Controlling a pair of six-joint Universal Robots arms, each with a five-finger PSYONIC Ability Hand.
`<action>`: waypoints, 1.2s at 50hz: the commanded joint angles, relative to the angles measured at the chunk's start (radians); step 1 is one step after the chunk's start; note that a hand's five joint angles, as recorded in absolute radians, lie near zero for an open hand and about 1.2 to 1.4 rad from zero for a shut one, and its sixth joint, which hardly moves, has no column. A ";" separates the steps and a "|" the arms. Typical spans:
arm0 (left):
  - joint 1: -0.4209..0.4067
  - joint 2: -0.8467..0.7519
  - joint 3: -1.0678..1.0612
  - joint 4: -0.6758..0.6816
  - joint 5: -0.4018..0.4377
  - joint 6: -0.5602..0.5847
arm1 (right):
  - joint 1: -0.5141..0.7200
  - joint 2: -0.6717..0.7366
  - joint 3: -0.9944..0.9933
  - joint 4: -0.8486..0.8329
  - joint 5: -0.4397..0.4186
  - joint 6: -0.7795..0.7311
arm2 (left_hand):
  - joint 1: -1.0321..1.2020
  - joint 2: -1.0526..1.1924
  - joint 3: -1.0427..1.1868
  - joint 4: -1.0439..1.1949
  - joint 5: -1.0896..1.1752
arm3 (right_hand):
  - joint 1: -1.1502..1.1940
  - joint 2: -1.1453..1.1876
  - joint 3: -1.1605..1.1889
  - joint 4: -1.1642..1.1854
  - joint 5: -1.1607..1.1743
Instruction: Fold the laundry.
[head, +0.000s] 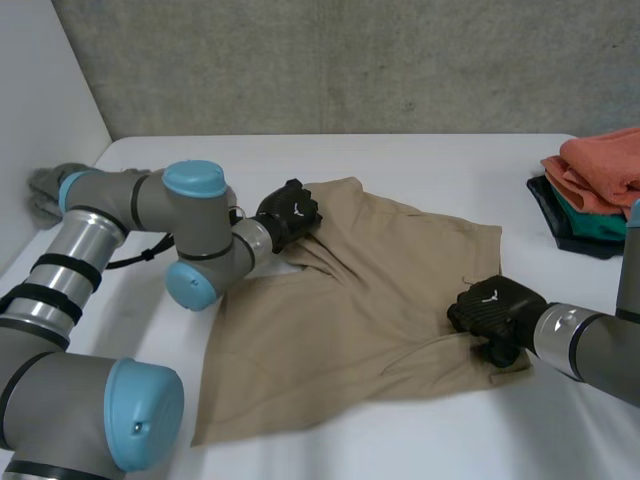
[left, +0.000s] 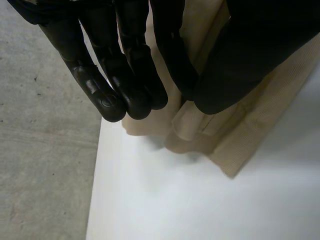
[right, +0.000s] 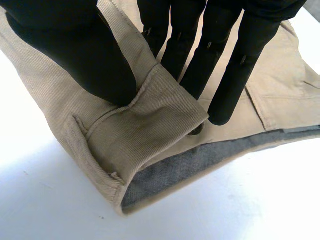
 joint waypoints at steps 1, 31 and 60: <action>-0.001 0.076 -0.150 0.025 -0.042 -0.007 | -0.012 -0.017 0.003 0.003 -0.001 -0.004 | 0.256 0.203 0.212 0.204 0.230 | 0.299 0.222 0.211 0.204 0.195; 0.042 0.357 -0.534 -0.108 -0.314 -0.010 | -0.006 -0.032 0.015 -0.002 -0.004 -0.004 | 0.256 0.203 0.212 0.204 0.230 | 0.299 0.222 0.211 0.204 0.195; 0.071 1.153 -1.488 -0.072 -0.140 -0.917 | 0.028 0.011 -0.115 -0.209 0.044 0.498 | -0.915 -0.968 -0.959 -0.967 -0.941 | 0.299 0.222 0.211 0.204 0.195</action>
